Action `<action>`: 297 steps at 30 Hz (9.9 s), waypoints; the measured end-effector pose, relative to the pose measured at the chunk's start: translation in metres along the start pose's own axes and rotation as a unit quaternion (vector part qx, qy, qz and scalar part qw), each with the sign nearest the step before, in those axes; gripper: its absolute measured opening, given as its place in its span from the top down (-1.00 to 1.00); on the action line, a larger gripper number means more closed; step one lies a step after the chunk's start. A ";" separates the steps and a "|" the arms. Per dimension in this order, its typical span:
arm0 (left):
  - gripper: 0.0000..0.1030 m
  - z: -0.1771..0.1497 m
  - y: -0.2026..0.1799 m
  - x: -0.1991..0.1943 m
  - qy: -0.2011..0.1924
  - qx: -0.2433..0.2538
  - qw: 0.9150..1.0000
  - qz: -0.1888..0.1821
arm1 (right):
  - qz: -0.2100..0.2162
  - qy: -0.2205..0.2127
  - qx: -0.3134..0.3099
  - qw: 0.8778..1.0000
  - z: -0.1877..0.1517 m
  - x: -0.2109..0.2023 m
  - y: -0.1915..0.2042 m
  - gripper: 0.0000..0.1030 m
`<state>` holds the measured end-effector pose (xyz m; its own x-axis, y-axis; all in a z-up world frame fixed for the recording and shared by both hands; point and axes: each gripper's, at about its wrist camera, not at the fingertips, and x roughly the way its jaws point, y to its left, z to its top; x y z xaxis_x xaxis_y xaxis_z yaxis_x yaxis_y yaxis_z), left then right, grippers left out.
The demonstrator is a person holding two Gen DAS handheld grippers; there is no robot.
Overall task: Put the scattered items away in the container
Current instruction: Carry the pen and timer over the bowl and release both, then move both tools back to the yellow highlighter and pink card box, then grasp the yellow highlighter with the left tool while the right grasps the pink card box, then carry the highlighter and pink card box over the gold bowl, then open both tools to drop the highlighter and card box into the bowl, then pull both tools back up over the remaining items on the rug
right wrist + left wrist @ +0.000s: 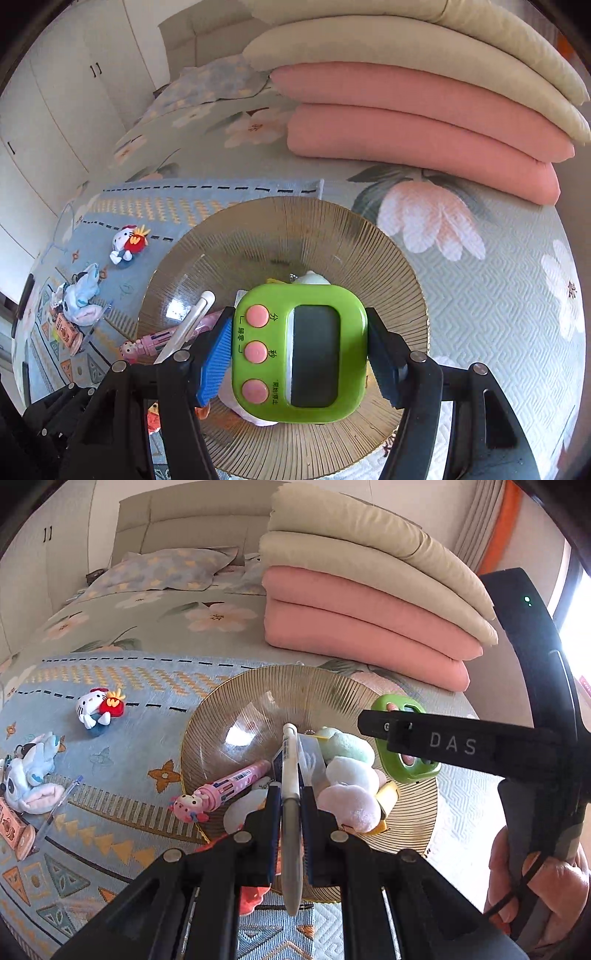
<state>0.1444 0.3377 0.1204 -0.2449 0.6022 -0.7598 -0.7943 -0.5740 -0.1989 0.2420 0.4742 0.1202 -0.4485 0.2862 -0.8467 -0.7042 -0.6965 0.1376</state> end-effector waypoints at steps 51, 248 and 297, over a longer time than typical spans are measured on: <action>-0.38 -0.176 0.399 -0.134 -0.067 -0.387 0.903 0.173 | 0.132 0.082 -0.271 0.950 -0.085 0.086 0.397 -0.51; -0.45 -0.270 0.414 -0.368 -0.163 -0.280 0.938 0.122 | 0.023 0.059 -0.085 0.994 -0.144 -0.040 0.354 -0.86; -0.90 0.250 0.390 -0.814 -0.393 0.107 0.901 0.152 | -0.288 -0.322 0.134 0.892 -0.066 -0.519 0.291 -1.00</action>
<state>-0.1045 -0.2378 0.8161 -0.7198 0.6908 -0.0690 -0.6930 -0.7089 0.1313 0.3065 0.0798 0.5652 -0.1317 0.9247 -0.3571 -0.9875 -0.1537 -0.0339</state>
